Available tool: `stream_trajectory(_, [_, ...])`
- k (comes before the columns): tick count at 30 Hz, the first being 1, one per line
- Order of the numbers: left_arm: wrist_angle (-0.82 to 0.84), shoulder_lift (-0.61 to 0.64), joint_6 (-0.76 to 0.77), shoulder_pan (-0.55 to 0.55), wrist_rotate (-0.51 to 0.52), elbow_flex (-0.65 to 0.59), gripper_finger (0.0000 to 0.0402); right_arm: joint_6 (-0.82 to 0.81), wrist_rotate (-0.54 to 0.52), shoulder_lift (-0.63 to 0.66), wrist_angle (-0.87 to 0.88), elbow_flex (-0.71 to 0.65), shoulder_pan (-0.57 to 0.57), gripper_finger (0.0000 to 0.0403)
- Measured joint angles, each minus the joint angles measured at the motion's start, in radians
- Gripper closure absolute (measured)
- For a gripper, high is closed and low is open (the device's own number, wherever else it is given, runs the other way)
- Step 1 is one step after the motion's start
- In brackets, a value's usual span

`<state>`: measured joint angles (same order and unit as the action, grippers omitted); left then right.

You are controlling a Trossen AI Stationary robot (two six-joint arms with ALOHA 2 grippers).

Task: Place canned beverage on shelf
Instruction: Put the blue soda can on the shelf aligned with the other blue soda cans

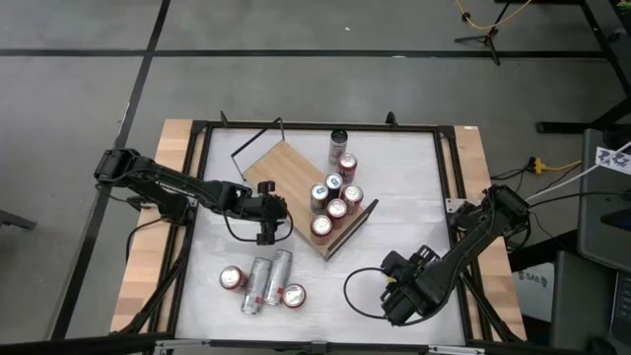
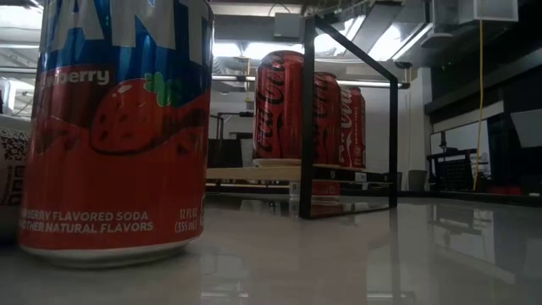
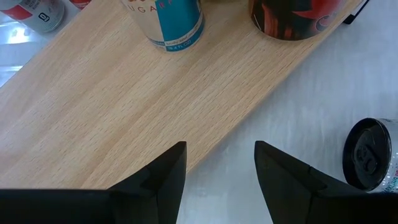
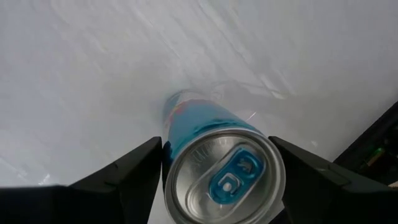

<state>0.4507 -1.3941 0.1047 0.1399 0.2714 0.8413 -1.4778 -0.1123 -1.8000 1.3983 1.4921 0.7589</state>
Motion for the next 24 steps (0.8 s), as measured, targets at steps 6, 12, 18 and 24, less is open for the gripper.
stream_trajectory(6, [0.000, 0.000, 0.000, 0.000, 0.000, 0.000, 0.0221, -0.046, 0.000, -0.001, -0.022, 0.000, 0.000, 0.0125])
stream_trajectory(12, [0.000, 0.000, 0.000, 0.000, 0.000, 0.000, 0.0221, -0.051, 0.000, -0.002, -0.020, 0.000, 0.000, 0.0125])
stream_trajectory(18, [0.000, 0.000, 0.000, 0.000, 0.000, 0.000, 0.0221, 0.006, -0.001, -0.002, -0.039, 0.001, 0.000, 0.0142])
stream_trajectory(24, [0.000, 0.000, 0.000, 0.000, 0.000, 0.000, 0.0221, 0.023, -0.011, -0.002, -0.056, 0.003, 0.000, 0.0178])
